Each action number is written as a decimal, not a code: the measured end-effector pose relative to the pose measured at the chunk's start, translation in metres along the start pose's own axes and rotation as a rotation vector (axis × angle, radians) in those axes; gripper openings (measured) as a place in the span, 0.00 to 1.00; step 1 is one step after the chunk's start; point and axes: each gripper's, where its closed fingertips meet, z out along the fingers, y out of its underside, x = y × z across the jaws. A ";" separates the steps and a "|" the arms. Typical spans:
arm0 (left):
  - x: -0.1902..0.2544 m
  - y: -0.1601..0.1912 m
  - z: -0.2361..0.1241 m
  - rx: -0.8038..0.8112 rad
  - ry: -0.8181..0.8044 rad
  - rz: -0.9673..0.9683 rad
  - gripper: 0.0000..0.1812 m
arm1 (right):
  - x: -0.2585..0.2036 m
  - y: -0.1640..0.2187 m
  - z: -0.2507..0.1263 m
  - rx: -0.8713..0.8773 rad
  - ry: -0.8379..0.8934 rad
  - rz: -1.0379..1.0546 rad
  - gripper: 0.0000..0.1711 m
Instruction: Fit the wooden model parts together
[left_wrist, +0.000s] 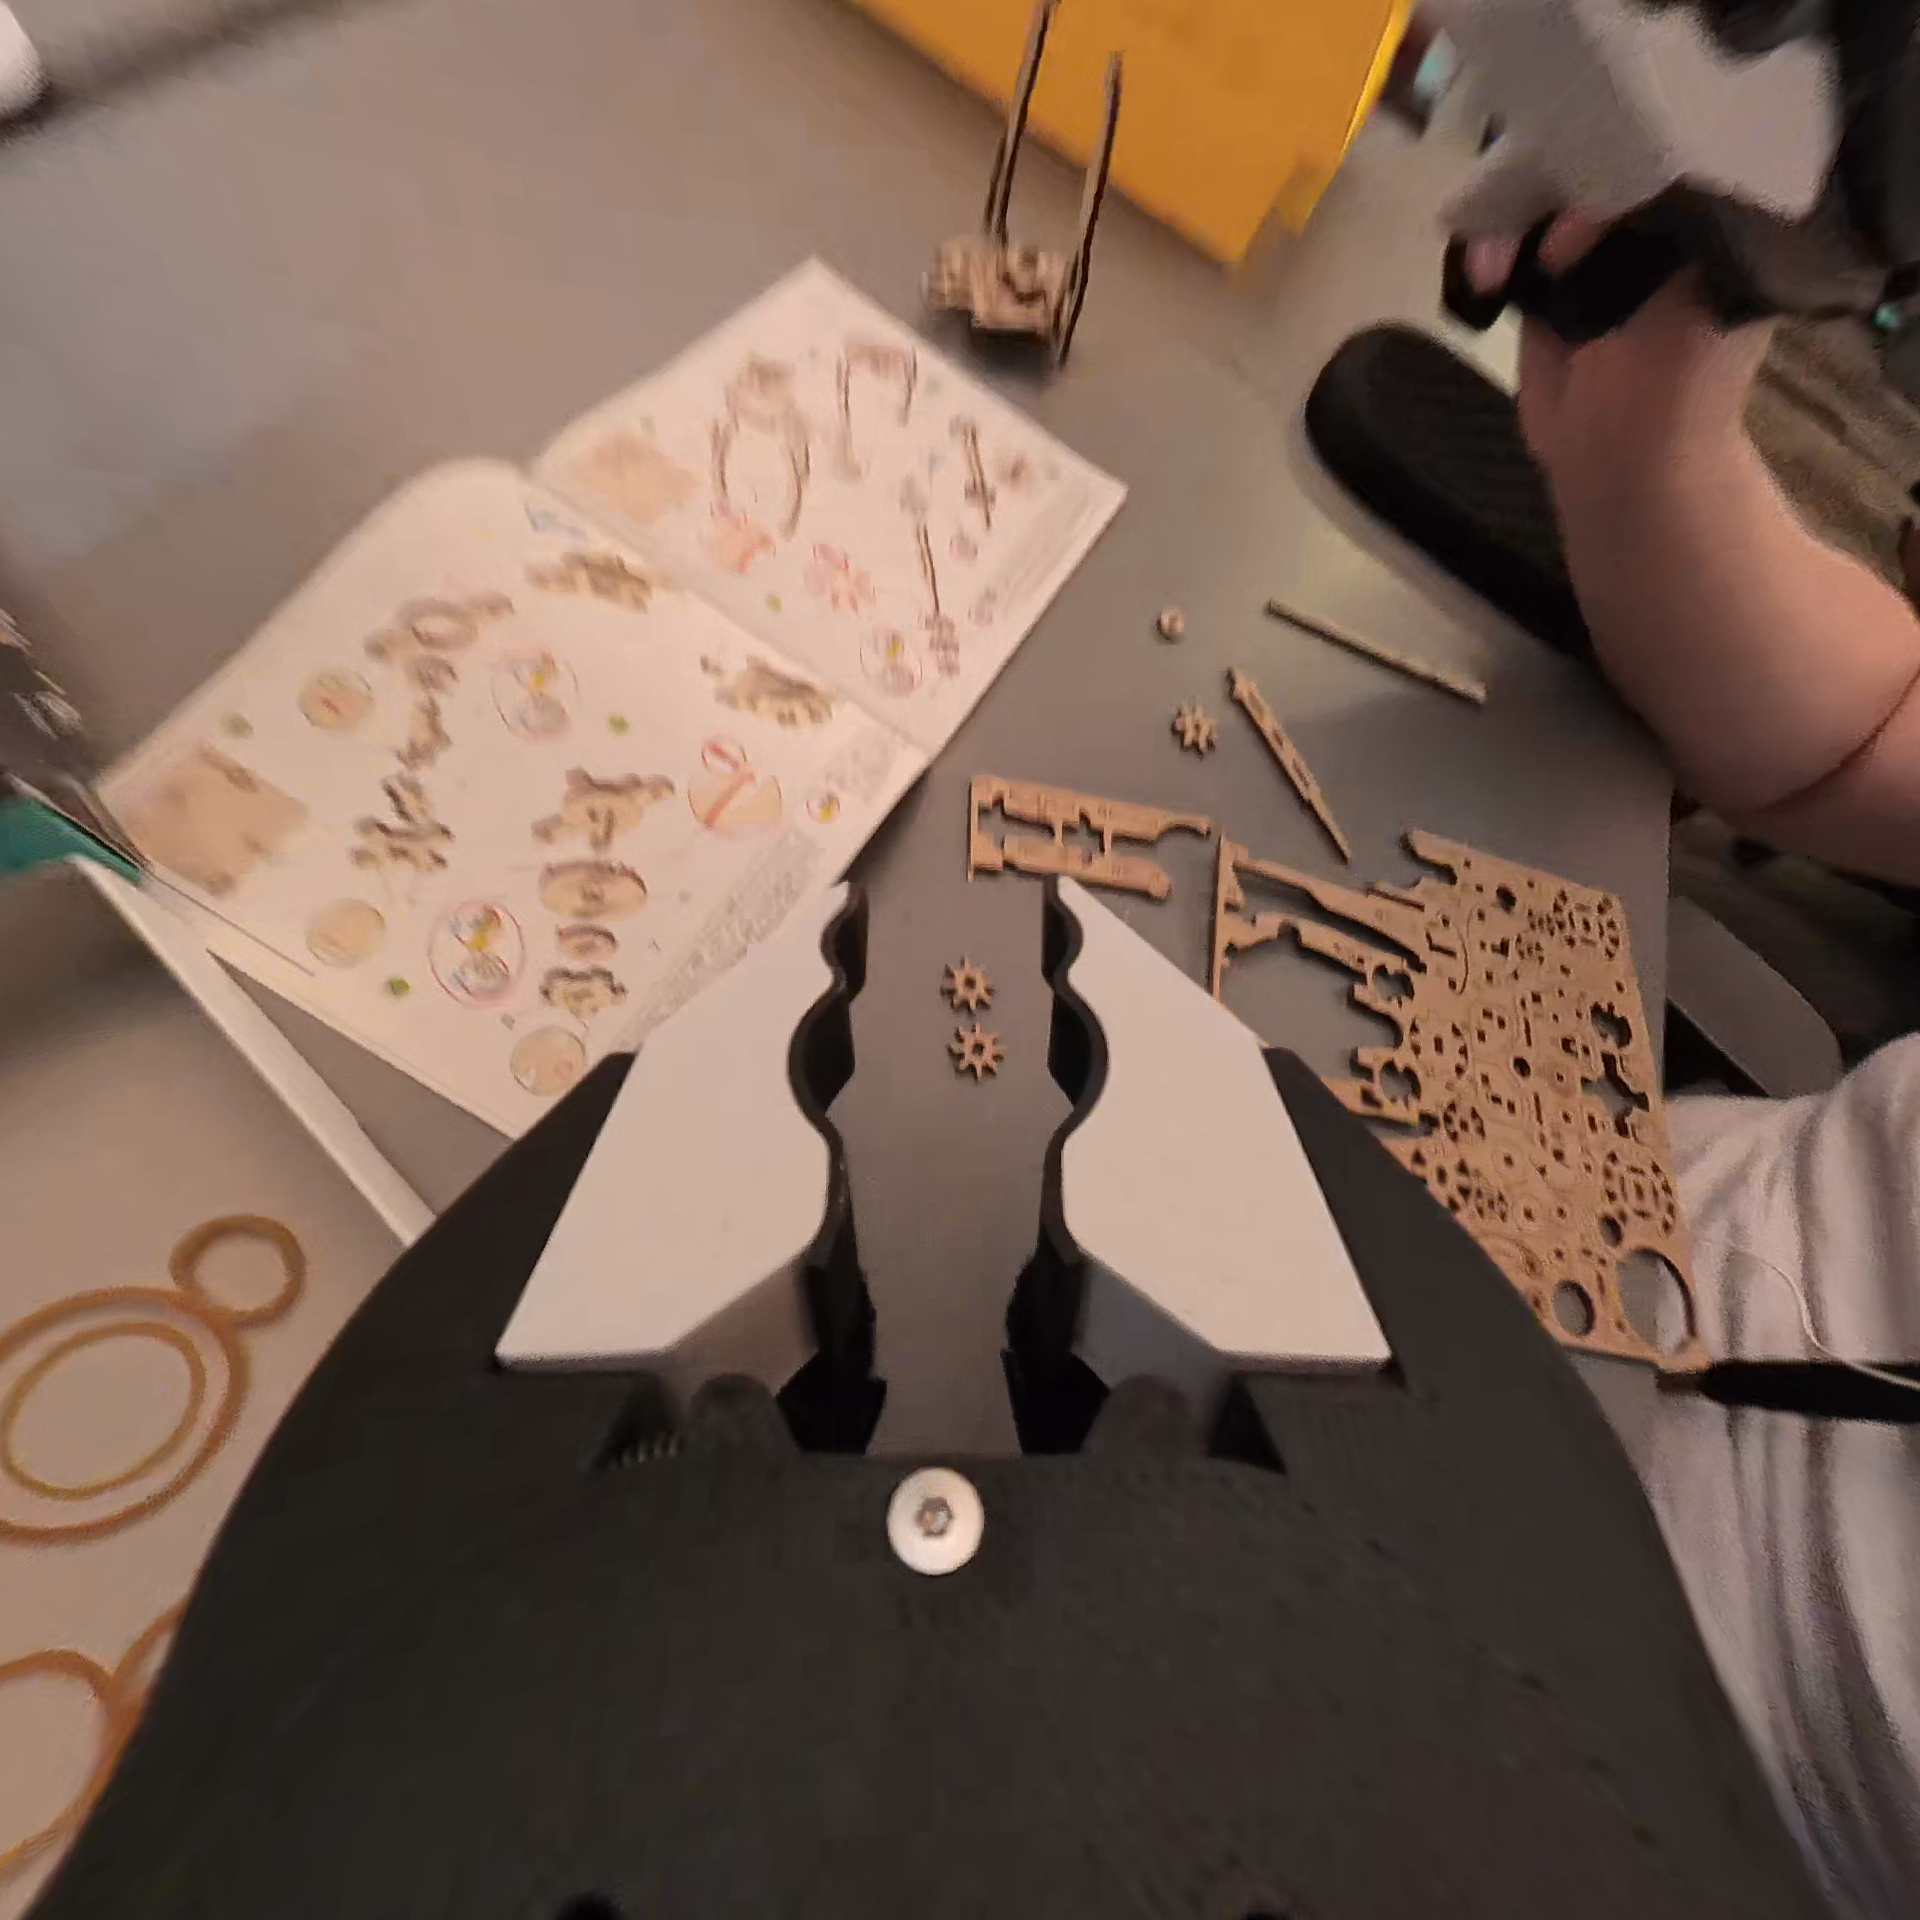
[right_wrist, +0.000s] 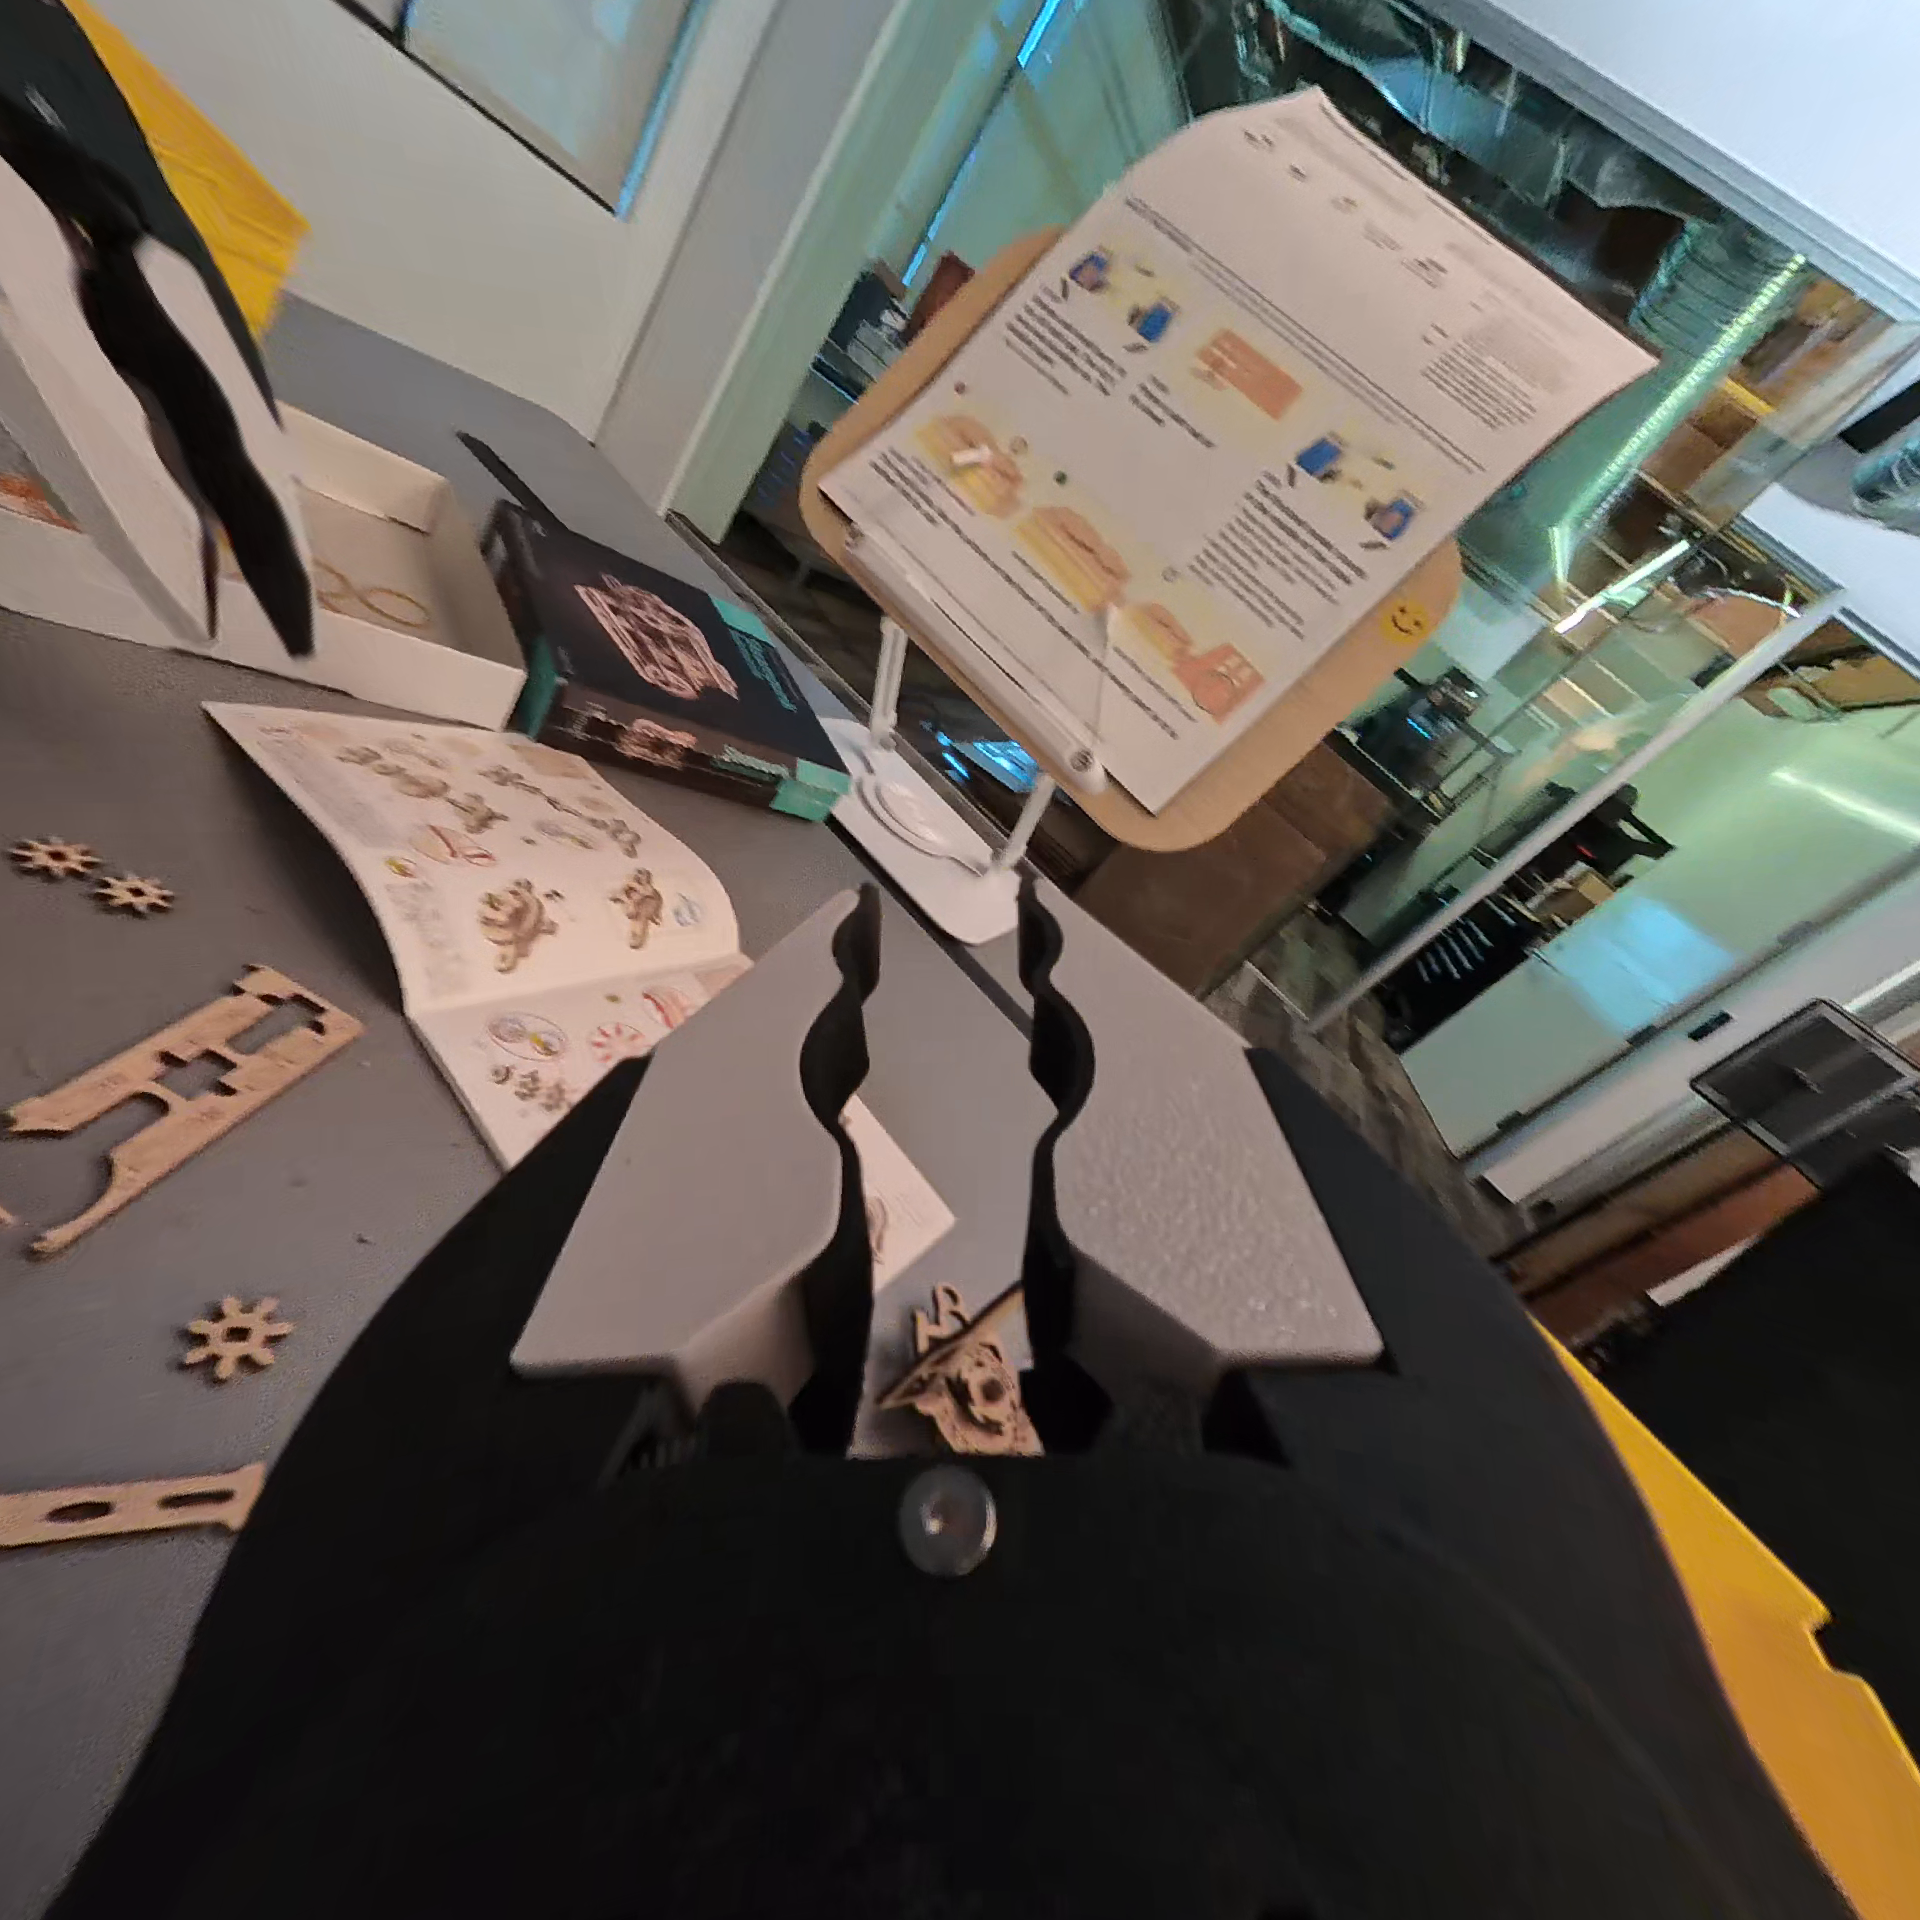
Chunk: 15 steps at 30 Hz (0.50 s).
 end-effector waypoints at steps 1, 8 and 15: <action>0.000 -0.010 -0.006 0.059 -0.015 0.026 0.18 | 0.003 0.002 0.000 -0.006 0.008 0.000 0.15; -0.013 -0.061 -0.057 0.409 -0.276 0.216 0.30 | 0.034 -0.005 -0.013 0.050 0.119 -0.024 0.21; -0.029 -0.078 -0.093 0.632 -0.475 0.239 0.41 | 0.090 -0.008 -0.043 0.164 0.281 0.042 0.20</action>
